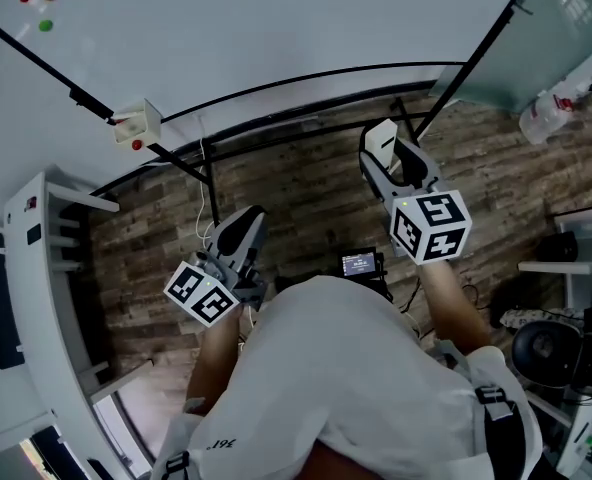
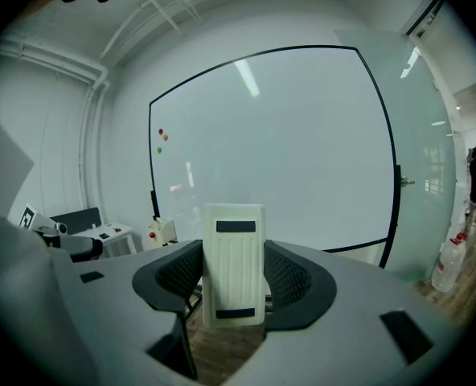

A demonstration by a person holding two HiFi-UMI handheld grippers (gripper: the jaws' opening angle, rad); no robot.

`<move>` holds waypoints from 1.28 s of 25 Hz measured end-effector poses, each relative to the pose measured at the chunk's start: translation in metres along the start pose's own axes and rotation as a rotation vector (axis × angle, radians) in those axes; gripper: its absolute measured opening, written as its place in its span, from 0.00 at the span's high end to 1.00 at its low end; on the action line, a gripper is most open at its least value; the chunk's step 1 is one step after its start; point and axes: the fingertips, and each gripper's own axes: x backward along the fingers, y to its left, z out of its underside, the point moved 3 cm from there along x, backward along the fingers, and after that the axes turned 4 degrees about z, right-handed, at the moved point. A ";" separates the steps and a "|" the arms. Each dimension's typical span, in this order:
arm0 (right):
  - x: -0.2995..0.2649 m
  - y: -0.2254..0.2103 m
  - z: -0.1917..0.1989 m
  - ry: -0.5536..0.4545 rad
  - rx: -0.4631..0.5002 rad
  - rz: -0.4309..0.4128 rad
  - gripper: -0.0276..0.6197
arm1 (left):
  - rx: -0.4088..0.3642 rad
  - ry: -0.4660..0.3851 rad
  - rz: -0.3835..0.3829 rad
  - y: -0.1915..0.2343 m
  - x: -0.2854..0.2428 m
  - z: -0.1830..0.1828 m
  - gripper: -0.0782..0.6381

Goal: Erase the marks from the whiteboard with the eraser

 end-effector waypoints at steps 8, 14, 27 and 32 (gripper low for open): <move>0.000 0.004 0.010 0.029 0.002 -0.006 0.57 | 0.021 0.013 -0.003 0.000 0.003 0.007 0.82; -0.002 0.011 0.012 0.032 -0.012 -0.029 0.57 | 0.027 0.016 -0.007 0.002 0.004 0.007 0.82; 0.002 0.008 0.016 0.051 -0.011 -0.010 0.57 | 0.033 0.022 -0.004 0.000 0.004 0.006 0.82; 0.000 0.005 0.011 0.025 -0.003 -0.013 0.57 | 0.012 0.016 0.015 -0.002 -0.005 0.004 0.82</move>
